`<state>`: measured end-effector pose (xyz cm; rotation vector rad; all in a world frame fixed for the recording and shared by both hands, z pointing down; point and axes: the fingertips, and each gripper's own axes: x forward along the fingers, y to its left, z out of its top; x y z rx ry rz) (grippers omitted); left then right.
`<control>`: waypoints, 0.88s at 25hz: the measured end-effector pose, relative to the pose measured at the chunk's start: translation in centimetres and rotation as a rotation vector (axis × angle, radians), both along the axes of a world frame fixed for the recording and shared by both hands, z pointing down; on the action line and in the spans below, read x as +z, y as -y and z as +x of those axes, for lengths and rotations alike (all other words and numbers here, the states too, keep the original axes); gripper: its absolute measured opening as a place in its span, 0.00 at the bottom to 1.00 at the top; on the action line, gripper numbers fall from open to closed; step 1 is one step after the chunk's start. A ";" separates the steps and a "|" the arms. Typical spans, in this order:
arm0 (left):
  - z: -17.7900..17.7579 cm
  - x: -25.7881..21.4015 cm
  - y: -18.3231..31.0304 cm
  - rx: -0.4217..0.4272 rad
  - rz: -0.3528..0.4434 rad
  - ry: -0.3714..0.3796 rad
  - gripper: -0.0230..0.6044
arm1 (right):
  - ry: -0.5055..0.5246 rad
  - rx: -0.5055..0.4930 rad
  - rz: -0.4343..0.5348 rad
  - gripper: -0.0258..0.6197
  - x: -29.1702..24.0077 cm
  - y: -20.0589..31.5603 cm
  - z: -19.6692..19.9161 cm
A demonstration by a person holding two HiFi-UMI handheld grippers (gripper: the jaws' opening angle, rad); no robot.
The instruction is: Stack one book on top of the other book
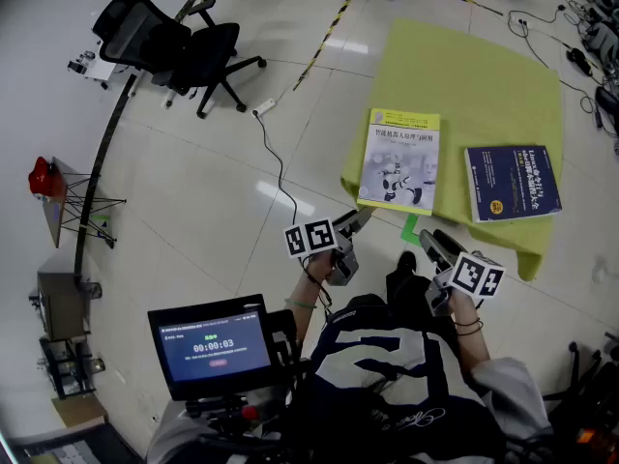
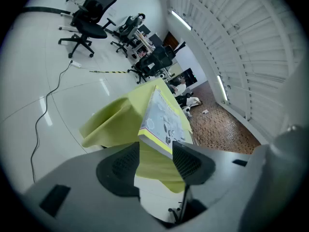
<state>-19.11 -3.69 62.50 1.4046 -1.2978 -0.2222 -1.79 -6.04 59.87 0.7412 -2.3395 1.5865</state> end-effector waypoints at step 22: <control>-0.2 3.1 8.0 0.009 -0.044 -0.235 0.27 | 0.129 0.213 -0.269 0.18 5.0 6.3 -3.0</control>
